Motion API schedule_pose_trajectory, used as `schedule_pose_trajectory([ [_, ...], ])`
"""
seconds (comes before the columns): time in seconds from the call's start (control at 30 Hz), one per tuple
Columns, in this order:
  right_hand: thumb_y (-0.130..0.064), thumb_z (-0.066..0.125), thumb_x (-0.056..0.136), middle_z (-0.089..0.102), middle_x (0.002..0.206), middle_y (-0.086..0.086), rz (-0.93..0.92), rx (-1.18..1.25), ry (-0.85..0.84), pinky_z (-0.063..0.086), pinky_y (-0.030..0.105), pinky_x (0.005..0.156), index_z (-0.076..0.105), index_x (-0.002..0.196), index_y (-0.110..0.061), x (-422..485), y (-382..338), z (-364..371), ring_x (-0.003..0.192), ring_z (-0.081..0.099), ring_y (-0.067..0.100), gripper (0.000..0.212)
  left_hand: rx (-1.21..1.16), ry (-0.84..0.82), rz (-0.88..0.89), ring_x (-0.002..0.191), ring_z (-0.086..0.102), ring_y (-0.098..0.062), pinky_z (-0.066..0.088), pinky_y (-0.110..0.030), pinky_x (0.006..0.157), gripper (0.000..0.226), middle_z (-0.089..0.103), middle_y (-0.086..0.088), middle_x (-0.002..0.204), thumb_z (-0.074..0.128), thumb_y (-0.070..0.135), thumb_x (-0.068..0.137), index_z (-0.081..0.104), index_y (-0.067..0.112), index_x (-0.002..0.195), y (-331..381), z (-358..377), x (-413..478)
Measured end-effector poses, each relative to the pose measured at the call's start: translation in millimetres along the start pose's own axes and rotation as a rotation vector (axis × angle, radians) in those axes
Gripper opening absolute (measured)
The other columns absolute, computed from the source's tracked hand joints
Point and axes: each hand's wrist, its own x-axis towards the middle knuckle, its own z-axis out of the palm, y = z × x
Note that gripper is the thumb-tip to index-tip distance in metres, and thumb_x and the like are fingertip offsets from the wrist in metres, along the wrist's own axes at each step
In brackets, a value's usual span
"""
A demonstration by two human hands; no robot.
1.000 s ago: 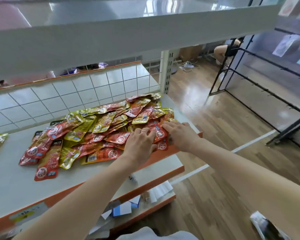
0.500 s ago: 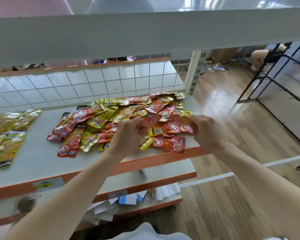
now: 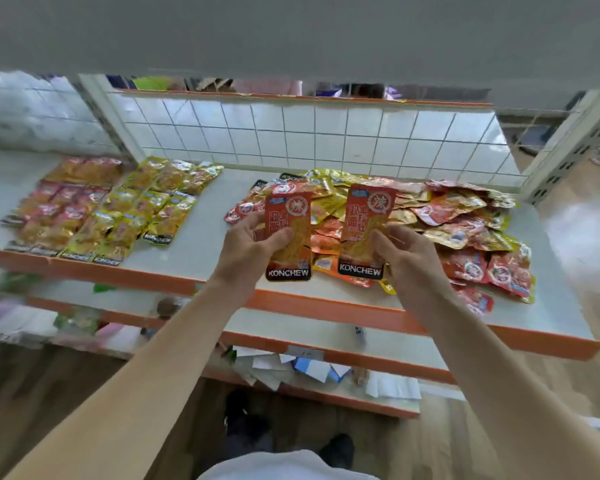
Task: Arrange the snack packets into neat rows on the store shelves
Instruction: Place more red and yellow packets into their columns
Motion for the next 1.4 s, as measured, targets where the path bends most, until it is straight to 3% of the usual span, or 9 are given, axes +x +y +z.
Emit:
schedule_pose_trajectory([
  [0.1,-0.008,0.062,0.096,0.076,0.087,-0.003,0.024,0.032,-0.065,0.054,0.029,0.079,0.071,0.096,-0.014,-0.3,0.2,33.5,0.084,0.072,0.013,0.011,-0.073,0.027,-0.038,0.1,0.072,-0.03,0.058,-0.044,0.089,0.021,0.075,-0.008,0.102,0.068,0.007,0.092,0.065,0.012,0.112,-1.1,-30.6,-5.7],
  [0.3,-0.006,0.063,0.094,0.076,0.096,0.008,0.046,0.013,-0.088,0.058,0.039,0.087,0.072,0.099,-0.007,-2.4,-4.2,92.9,0.092,0.073,0.024,0.01,-0.077,0.041,-0.043,0.095,0.072,-0.027,0.06,-0.042,0.08,0.021,0.074,-0.012,0.103,0.061,-0.002,0.094,0.068,0.013,0.107,4.1,-84.7,-9.9],
  [0.47,-0.004,0.065,0.093,0.076,0.086,0.001,0.04,-0.005,-0.099,0.058,0.041,0.087,0.072,0.089,-0.014,-5.0,-6.8,156.4,0.088,0.073,0.021,0.012,-0.042,0.092,0.003,0.096,0.073,-0.027,0.06,-0.044,0.081,0.021,0.077,-0.008,0.099,0.064,0.002,0.093,0.071,0.018,0.105,14.7,-141.9,-12.2],
  [0.6,-0.006,0.068,0.091,0.077,0.091,0.004,0.038,-0.036,-0.127,0.059,0.042,0.086,0.072,0.091,-0.016,-12.3,-2.3,221.4,0.091,0.074,0.024,0.011,0.016,0.132,0.033,0.097,0.073,-0.029,0.06,-0.049,0.085,0.021,0.076,-0.009,0.103,0.067,0.007,0.093,0.072,0.019,0.11,19.1,-203.4,-15.8],
  [0.73,-0.009,0.068,0.092,0.077,0.094,0.006,0.067,-0.05,-0.149,0.06,0.042,0.083,0.073,0.099,-0.012,-22.9,8.3,286.8,0.088,0.075,0.023,0.009,0.037,0.162,0.047,0.092,0.074,-0.023,0.061,-0.034,0.076,0.024,0.078,-0.004,0.098,0.066,0.004,0.093,0.073,0.017,0.112,21.4,-265.6,-21.6],
  [0.9,-0.008,0.07,0.09,0.077,0.086,0.004,0.046,-0.06,-0.133,0.06,0.042,0.084,0.074,0.09,-0.014,-34.6,25.0,363.7,0.08,0.074,0.021,0.008,0.069,0.209,0.058,0.092,0.075,-0.022,0.061,-0.036,0.079,0.024,0.078,-0.003,0.098,0.067,0.006,0.093,0.074,0.02,0.112,21.9,-345.4,-25.1],
  [1.1,-0.012,0.073,0.089,0.077,0.09,0.005,0.056,-0.046,-0.137,0.056,0.052,0.093,0.075,0.09,-0.018,-41.6,38.6,442.2,0.091,0.074,0.026,0.006,0.081,0.265,0.095,0.084,0.075,-0.014,0.058,-0.022,0.066,0.023,0.078,0.005,0.091,0.066,0.005,0.093,0.073,0.02,0.11,28.6,-426.6,-30.5],
  [1.23,-0.015,0.072,0.09,0.077,0.087,-0.001,0.029,-0.086,-0.15,0.056,0.05,0.094,0.074,0.09,-0.022,-47.1,40.8,481.6,0.09,0.073,0.023,0.007,0.094,0.28,0.105,0.078,0.074,-0.006,0.055,-0.016,0.061,0.023,0.077,0.014,0.082,0.066,0.006,0.093,0.071,0.028,0.098,31.1,-460.5,-33.1],
  [1.4,-0.017,0.074,0.089,0.076,0.084,-0.004,0.005,-0.149,-0.172,0.054,0.051,0.095,0.074,0.087,-0.025,-46.1,44.8,511.7,0.093,0.071,0.024,0.009,0.114,0.324,0.1,0.081,0.074,-0.008,0.055,-0.016,0.062,0.018,0.077,0.01,0.085,0.067,0.009,0.094,0.071,0.023,0.106,28.8,-487.9,-30.3],
])
